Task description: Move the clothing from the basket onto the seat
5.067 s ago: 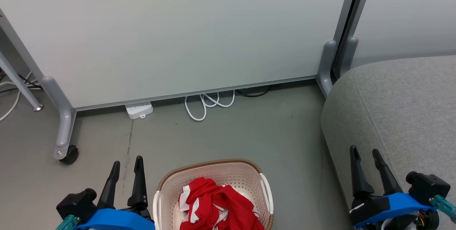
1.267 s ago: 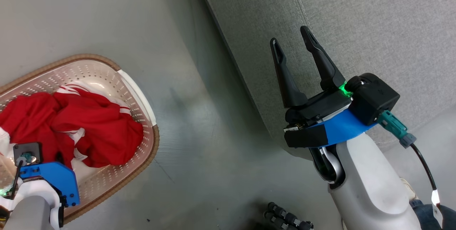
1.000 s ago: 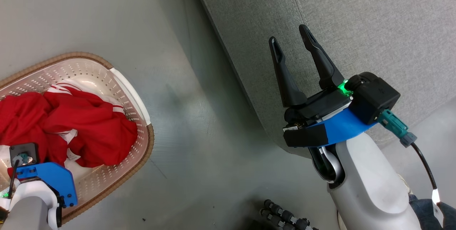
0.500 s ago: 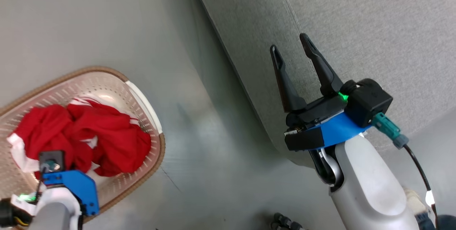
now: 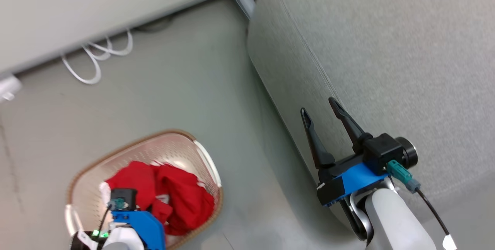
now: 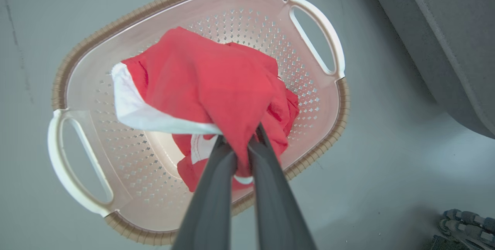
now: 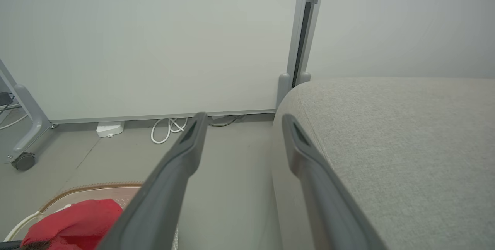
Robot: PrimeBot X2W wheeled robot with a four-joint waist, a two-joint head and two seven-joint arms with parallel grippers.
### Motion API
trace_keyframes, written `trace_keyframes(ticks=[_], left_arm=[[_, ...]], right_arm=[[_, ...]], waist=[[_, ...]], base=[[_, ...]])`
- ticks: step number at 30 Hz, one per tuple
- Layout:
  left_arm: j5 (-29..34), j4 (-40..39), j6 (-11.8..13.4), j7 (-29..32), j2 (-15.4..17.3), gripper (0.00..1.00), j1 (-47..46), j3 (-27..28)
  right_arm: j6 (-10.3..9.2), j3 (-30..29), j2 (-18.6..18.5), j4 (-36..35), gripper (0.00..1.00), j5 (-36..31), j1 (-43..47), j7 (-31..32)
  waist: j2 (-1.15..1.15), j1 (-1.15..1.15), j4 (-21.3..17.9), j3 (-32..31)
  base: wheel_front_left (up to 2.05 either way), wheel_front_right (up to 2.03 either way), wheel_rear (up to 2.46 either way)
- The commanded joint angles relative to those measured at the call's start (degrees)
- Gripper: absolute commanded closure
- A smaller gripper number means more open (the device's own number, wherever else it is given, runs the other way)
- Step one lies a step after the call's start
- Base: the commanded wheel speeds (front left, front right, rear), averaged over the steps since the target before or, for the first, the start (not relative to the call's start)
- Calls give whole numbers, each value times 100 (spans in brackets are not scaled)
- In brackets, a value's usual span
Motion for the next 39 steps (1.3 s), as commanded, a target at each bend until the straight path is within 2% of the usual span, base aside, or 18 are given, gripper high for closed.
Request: trace_keyframes(ticks=[1, 12, 16, 21, 24, 31, 39], left_arm=[[20, 46, -121, -52, -59, 100, 36, -97], [26, -327, -495, -359, -252, 100, -515, -713], [-252, -648, -555, -354, -265, 100, -571, -934], [-702, -1380, -594, -196, -261, 100, -792, -1508], [-876, -1756, -580, -93, -257, 100, -975, -1835], [-1415, -2569, -348, 176, -259, 100, -1531, -2583], [-1968, -2892, -101, 261, -258, 100, -1794, -3060]], right_arm=[[-2, -35, -17, 0, 0, -46, 156, 57], [-2, -94, -18, -235, 0, -130, 720, 430], [-2, -109, -18, -291, 0, -147, 850, 513], [-2, -174, -18, -398, 0, -185, 1046, 651], [-2, -214, -17, -460, 0, -211, 1136, 705], [-2, -196, -18, -583, 0, -243, 1217, 856], [-2, -175, -18, -666, 0, -269, 1233, 941]], waist=[[0, 2, 554, -833], [0, 2, 1045, -1610], [0, 2, 1088, -1764], [0, 2, 1170, -1921], [0, 2, 1214, -1981], [0, 2, 1255, -2092], [0, 2, 1272, -2149]], base=[[0, 0, 0], [0, 0, 0], [0, 0, 0], [0, 0, 0], [0, 0, 0], [0, 0, 0], [0, 0, 0]])
